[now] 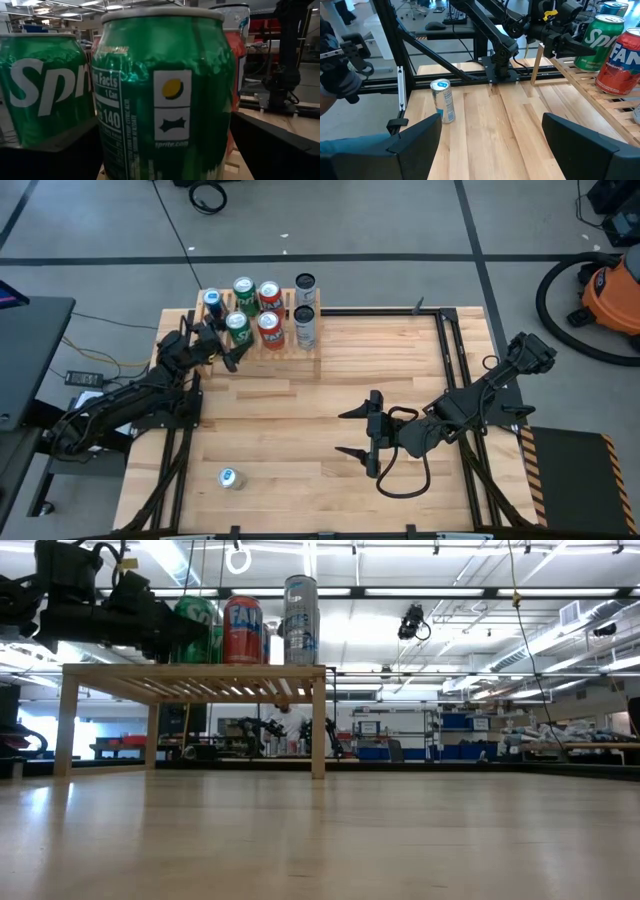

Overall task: Place canned beverage on shelf
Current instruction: Put the green soda can on the shelf

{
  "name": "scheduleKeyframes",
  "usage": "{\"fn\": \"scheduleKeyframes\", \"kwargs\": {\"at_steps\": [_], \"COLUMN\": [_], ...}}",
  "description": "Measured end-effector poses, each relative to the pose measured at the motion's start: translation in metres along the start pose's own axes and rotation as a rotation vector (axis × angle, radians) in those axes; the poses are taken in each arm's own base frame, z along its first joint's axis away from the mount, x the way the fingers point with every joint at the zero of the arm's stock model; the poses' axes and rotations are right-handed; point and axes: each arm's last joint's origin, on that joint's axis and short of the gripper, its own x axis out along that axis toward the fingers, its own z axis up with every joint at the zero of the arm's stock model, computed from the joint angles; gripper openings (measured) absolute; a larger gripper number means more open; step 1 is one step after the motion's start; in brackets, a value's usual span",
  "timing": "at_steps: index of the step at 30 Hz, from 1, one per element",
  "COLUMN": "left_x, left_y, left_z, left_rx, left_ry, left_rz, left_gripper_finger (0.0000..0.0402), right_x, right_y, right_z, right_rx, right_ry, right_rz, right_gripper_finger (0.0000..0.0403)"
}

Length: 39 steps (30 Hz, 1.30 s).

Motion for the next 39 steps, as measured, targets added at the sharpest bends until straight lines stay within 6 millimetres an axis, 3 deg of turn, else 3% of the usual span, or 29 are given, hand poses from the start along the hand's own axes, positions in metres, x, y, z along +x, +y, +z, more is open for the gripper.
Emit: {"fn": "scheduleKeyframes", "kwargs": {"at_steps": [39], "left_x": [-0.0003], "left_y": [-0.0005], "left_z": [0.0023], "left_rx": [-0.008], "left_ry": [-0.027], "left_rz": [-0.021], "left_gripper_finger": [0.0388], "right_x": [0.0000], "right_y": [0.0000], "right_z": [0.0000], "right_rx": [0.000], "right_ry": [0.000], "right_rz": [0.000], "right_gripper_finger": [0.0355]}}
